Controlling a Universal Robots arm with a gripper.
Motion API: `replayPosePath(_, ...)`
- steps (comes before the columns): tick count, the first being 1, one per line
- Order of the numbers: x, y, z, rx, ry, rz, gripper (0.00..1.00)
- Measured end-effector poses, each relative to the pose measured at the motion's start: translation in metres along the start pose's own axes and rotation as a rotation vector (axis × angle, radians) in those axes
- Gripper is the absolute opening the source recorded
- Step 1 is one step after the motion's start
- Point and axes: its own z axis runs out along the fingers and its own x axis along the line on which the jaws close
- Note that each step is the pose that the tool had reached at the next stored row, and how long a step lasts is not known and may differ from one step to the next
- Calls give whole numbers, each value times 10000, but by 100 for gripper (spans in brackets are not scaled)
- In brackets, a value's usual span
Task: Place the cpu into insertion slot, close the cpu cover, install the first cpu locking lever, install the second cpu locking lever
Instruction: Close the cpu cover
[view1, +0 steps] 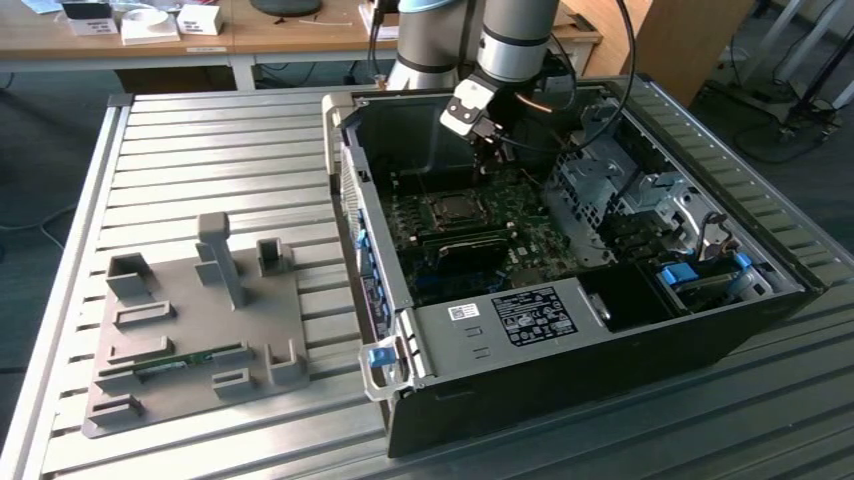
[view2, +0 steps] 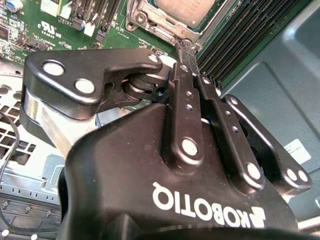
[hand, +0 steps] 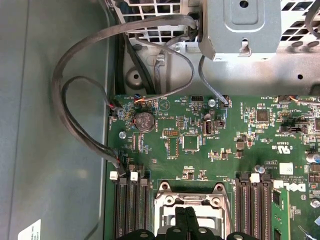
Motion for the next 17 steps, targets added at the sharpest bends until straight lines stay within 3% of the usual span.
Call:
replayPosePath(6,0,-12,0,-6,0,0,11)
replayPosePath(17,-8,-118,1,-103,-1,-1,11)
